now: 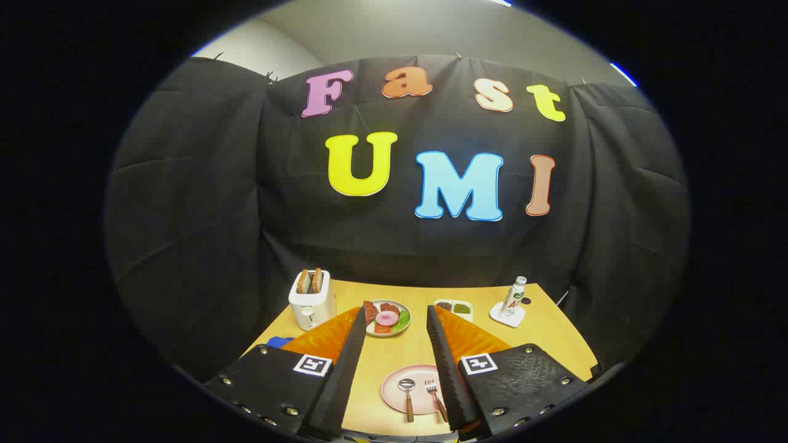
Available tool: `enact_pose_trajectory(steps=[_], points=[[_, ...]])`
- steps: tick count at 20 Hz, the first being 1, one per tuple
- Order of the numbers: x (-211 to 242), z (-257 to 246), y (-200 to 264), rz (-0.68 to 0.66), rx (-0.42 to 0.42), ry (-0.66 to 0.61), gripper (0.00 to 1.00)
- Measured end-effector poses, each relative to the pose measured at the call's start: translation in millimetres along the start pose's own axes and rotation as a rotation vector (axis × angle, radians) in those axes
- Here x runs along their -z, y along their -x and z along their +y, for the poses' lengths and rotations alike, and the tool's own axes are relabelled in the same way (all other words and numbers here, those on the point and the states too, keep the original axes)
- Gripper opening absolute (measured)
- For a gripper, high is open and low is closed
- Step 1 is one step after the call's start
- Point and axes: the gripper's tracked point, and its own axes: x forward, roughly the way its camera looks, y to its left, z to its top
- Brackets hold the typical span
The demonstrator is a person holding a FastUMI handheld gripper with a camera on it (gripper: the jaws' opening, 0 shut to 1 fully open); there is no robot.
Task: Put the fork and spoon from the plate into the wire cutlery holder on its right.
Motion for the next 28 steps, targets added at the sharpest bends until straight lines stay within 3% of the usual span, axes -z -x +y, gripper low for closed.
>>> enact_pose_trajectory(steps=[5, 19, 23, 28], points=[[43.6, -13.4, -14.3, 0.130, 0.038, 0.008, 0.62], [221.1, -63.2, -25.6, 0.741, 0.162, 0.147, 0.61], [273.9, -78.0, -20.2, 0.951, 0.169, 0.188, 0.61], [317.6, -92.5, -21.5, 1.118, 0.177, 0.197, 0.61]])
